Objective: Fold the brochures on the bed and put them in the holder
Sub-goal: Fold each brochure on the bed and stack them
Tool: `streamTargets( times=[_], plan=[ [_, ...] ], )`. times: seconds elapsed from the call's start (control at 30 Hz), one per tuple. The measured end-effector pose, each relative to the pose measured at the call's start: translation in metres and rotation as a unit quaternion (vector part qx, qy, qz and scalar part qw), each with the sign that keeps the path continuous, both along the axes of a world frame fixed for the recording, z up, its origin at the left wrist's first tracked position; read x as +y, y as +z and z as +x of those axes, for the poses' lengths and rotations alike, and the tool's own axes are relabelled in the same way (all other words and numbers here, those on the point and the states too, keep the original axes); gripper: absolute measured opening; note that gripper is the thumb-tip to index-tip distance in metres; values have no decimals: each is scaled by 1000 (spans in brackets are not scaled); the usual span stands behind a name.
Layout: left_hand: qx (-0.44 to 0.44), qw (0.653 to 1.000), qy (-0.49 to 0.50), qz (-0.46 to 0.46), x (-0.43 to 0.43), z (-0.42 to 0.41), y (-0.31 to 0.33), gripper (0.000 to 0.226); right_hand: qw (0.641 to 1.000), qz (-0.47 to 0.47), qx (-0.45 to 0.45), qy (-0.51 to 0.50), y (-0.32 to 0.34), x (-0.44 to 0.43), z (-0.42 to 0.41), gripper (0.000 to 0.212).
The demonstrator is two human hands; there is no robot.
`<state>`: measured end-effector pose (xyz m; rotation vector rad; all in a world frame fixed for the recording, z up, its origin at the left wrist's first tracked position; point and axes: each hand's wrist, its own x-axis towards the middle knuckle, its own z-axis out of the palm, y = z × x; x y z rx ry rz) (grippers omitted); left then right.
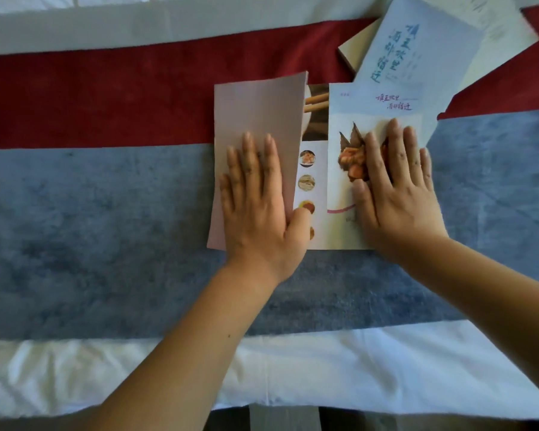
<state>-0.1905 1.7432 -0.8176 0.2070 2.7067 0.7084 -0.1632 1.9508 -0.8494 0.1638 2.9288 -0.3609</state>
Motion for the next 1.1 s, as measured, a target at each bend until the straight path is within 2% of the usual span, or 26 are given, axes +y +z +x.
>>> streamTargets(
  times=[0.17, 0.33, 0.57, 0.73, 0.93, 1.0, 1.1],
  plan=[
    [26, 999, -34, -11, 14, 7, -13, 81, 999, -9, 31, -3, -9, -2, 0, 67],
    [89, 983, -82, -137, 6, 6, -37, 75, 999, 0, 37, 3, -8, -2, 2, 67],
    [126, 980, -71, -136, -16, 10, -47, 74, 1000, 2, 17, 22, -4, -22, 0, 68],
    [131, 978, -40, -154, -67, 11, -48, 75, 999, 18, 7, 50, -5, -72, -9, 67],
    [131, 978, -16, -164, -138, 10, -46, 76, 996, -14, 1, 87, -9, -140, -22, 67],
    [120, 984, 10, -131, -155, 10, -43, 78, 996, -20, -5, 91, -9, -158, -26, 68],
    [98, 990, 94, 30, -166, 10, -34, 80, 994, -45, -8, 95, -6, -180, -31, 68]
  ],
)
